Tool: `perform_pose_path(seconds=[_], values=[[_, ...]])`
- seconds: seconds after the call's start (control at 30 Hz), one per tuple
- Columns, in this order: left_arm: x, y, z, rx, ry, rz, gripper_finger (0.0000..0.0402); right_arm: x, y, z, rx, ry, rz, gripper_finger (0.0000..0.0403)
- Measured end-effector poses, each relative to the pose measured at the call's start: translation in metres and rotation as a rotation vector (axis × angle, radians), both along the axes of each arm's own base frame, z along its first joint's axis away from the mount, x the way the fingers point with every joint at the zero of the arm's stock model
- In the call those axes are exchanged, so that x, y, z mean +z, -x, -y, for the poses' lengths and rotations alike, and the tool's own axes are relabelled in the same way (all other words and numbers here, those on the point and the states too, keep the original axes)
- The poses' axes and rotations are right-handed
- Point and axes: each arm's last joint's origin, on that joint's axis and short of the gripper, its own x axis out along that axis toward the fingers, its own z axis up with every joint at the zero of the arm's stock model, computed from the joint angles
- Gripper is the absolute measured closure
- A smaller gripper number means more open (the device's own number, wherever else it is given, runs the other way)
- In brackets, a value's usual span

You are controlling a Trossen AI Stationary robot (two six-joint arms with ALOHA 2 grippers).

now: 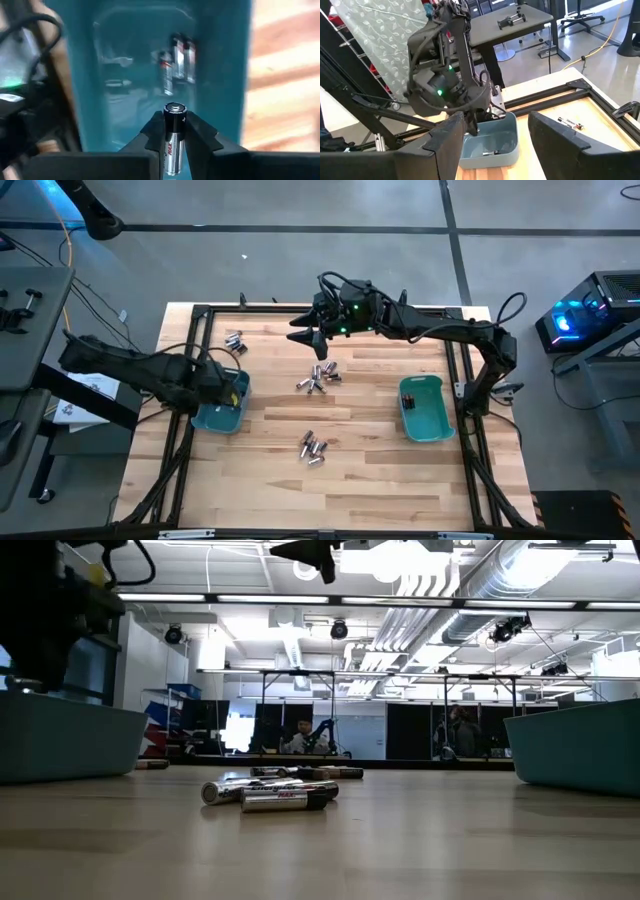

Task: Sort batteries
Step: Put the silver battery into the blue bin

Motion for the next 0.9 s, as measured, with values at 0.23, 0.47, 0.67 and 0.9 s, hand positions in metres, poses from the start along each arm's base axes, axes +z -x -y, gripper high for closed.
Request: perform_pose_path(seconds=[0.23,0.47,0.67,0.9], values=[[-0.01,-0.01,-0.003,0.004,-0.051,-0.081,0.0365,0.001,0.0,0.0,-0.002,-0.01,0.007,0.0188],[-0.026,-0.023,-0.001,-0.011,-0.148,-0.18,0.0365,0.001,-0.002,-0.007,0.015,-0.012,0.006,0.0188],[-0.036,-0.031,0.001,-0.013,-0.166,-0.256,0.0365,0.001,-0.003,-0.012,0.03,-0.006,0.007,0.0188],[-0.046,-0.04,0.003,-0.011,-0.167,-0.243,0.0365,0.001,-0.003,-0.012,0.029,-0.006,0.006,0.0188]])
